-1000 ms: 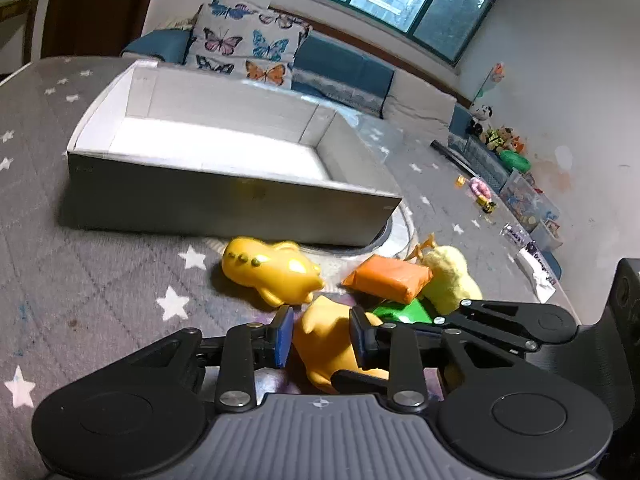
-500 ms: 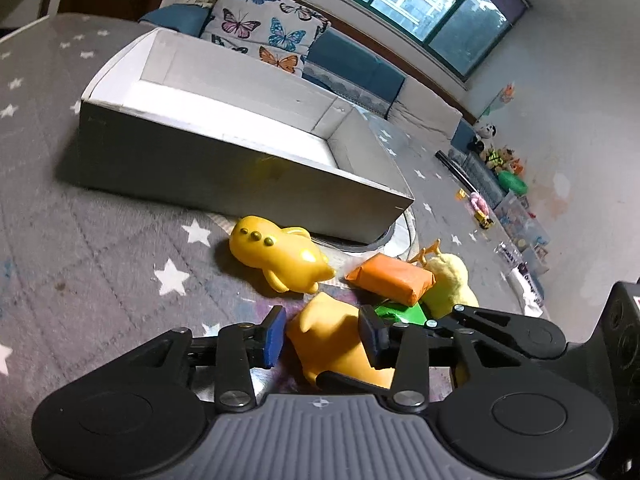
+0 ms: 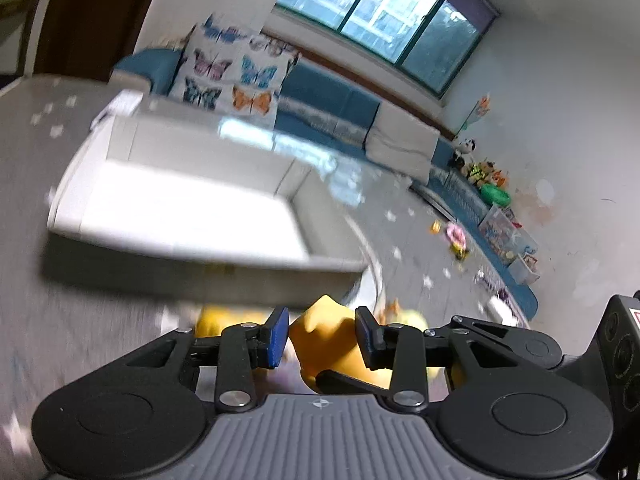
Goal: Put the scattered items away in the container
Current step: 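Lift the large yellow toy with both grippers and carry it over the white box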
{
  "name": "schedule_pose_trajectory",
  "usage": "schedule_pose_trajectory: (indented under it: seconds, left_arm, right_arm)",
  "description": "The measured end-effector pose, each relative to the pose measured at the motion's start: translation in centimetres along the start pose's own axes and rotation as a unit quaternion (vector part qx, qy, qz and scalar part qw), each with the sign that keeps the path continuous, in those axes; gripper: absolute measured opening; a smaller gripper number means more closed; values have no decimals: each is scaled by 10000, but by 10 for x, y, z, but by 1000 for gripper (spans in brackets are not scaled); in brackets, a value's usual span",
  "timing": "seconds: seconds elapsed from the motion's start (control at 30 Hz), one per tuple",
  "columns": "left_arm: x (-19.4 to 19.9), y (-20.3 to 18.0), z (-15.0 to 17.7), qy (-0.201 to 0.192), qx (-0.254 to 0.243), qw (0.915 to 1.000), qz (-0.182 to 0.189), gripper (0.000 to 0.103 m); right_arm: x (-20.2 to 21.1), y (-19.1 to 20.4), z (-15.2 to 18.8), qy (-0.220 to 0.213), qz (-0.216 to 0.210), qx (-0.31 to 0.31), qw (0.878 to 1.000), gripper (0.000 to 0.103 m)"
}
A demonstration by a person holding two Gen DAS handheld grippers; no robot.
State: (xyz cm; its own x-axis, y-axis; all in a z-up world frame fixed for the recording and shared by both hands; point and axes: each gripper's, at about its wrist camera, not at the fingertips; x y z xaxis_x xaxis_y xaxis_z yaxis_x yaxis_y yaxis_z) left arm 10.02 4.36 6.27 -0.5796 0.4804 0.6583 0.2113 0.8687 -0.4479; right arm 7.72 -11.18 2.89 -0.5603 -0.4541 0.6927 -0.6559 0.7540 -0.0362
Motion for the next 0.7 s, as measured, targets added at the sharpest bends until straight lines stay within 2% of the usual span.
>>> schedule_pose_trajectory:
  seconds: [0.17,0.3,0.5,0.7]
  left_arm:
    - [-10,-8,-44,-266,-245,9993,-101,39]
    - [-32,-2,-80,-304,-243,9991,-145,39]
    - [-70,22,-110,-127,-30,9998,-153,39]
    - [-99,46,-114,138,249,9995,-148,39]
  right_arm:
    - [-7,-23,-34,-330,230,-118,9991,42]
    - [-27,-47,-62,-402,341,-265,9983,42]
    - [-71,-76,-86,-134,348,-505,9980,42]
    - [-107,-92,-89,244,257,-652,9972,42]
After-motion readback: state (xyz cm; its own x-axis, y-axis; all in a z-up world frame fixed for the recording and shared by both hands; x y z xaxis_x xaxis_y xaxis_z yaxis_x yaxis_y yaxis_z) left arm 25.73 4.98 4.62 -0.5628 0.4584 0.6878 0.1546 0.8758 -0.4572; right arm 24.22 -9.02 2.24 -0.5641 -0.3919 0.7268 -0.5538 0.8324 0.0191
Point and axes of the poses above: each gripper's, at about its wrist camera, not at the fingertips, and x roughly against the way its jaws point, y to its left, z to its underside, and after that the axes turned 9 degrees about y, right-handed
